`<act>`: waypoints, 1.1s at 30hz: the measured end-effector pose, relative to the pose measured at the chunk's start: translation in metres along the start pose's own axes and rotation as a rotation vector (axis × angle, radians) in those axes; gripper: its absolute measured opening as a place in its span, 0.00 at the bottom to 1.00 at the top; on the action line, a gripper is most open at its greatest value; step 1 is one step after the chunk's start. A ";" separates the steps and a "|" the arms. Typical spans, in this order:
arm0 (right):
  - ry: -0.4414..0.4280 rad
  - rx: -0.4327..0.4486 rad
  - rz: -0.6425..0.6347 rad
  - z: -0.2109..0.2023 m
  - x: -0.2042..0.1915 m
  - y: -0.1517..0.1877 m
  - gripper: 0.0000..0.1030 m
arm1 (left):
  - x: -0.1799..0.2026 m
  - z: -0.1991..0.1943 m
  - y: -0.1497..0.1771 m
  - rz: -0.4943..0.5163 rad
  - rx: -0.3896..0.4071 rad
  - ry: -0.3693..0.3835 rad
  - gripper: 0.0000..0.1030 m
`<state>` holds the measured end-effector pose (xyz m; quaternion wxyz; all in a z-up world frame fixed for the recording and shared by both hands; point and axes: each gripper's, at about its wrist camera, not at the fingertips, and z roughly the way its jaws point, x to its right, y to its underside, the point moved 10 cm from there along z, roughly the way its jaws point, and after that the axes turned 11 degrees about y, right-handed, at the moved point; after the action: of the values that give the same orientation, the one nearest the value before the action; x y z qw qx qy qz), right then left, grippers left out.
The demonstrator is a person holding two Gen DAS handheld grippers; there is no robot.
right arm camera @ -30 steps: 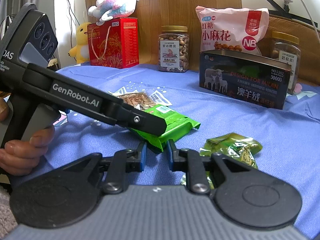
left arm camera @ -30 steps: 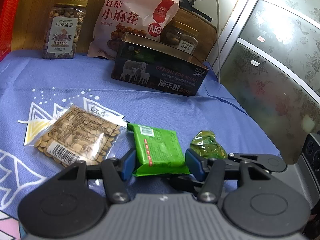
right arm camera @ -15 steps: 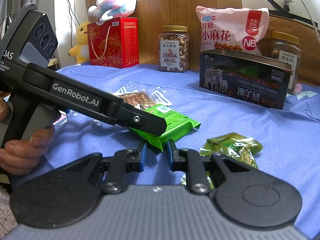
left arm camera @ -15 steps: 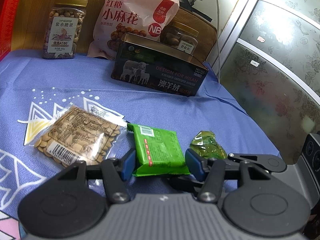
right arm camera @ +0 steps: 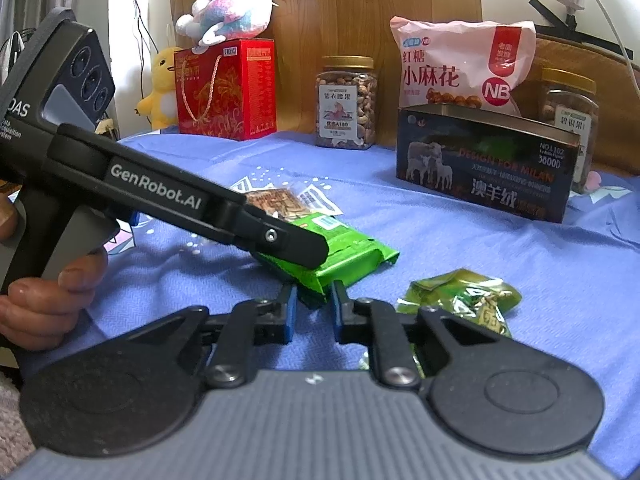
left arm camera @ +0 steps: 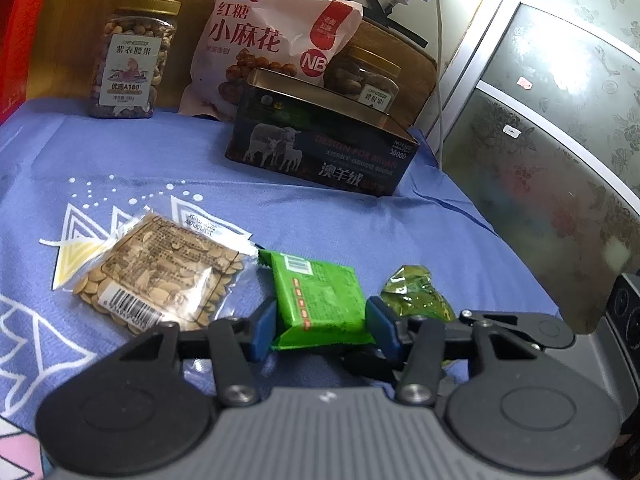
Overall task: Organize snacks
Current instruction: 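Close the left gripper on the green biscuit packet and lift it, then carry the green biscuit packet into the black tin and release it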
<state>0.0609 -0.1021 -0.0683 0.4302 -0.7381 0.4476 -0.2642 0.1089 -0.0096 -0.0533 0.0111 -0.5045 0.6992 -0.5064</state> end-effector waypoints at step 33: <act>0.177 0.294 -0.051 0.049 0.095 -0.126 0.18 | 0.023 0.068 -0.179 0.197 0.139 -0.027 0.47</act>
<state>0.1971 -0.1383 0.0182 0.4857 -0.6522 0.4212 -0.4016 0.2579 -0.0695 0.0536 0.1053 -0.4380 0.7084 -0.5433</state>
